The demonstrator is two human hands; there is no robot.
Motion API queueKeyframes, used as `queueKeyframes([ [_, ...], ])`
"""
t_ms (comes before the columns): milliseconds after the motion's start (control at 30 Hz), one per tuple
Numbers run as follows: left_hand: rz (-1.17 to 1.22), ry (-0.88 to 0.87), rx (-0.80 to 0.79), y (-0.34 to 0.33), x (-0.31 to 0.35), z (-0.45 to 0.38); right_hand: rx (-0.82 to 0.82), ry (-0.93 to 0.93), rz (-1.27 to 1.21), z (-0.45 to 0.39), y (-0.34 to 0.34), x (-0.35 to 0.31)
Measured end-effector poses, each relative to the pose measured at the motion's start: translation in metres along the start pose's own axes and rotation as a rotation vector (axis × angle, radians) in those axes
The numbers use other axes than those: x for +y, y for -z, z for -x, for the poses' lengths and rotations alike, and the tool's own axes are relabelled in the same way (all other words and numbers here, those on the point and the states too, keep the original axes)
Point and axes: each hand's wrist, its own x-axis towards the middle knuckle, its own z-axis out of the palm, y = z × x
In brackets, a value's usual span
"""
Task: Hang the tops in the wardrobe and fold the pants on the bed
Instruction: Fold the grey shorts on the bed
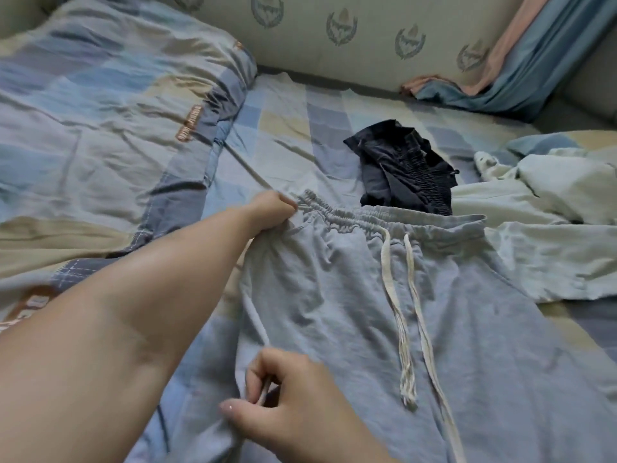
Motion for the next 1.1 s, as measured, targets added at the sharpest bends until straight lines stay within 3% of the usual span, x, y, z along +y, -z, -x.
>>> queueKeyframes([
  [200,0.350,-0.046,0.120,-0.010,0.062,0.006,0.026,-0.226,-0.230,0.057,0.060,0.026],
  [300,0.425,-0.118,0.180,-0.036,0.102,0.012,0.162,-0.376,-0.561,0.078,0.088,0.034],
  [400,0.328,-0.184,0.191,-0.078,0.146,0.023,0.334,-0.495,-0.787,0.104,0.116,0.054],
  [500,0.199,-0.256,0.173,-0.123,0.191,0.032,0.425,-0.495,-0.828,0.134,0.142,0.078],
  [633,0.100,-0.288,0.183,-0.171,0.234,0.036,0.436,-0.431,-0.866,0.160,0.168,0.108],
  [900,0.040,-0.302,0.051,-0.274,0.285,0.039,0.424,-0.400,-0.813,0.231,0.220,0.177],
  [1100,-0.477,-0.237,-0.263,-0.333,0.276,0.047,0.546,-0.429,-0.713,0.263,0.229,0.220],
])
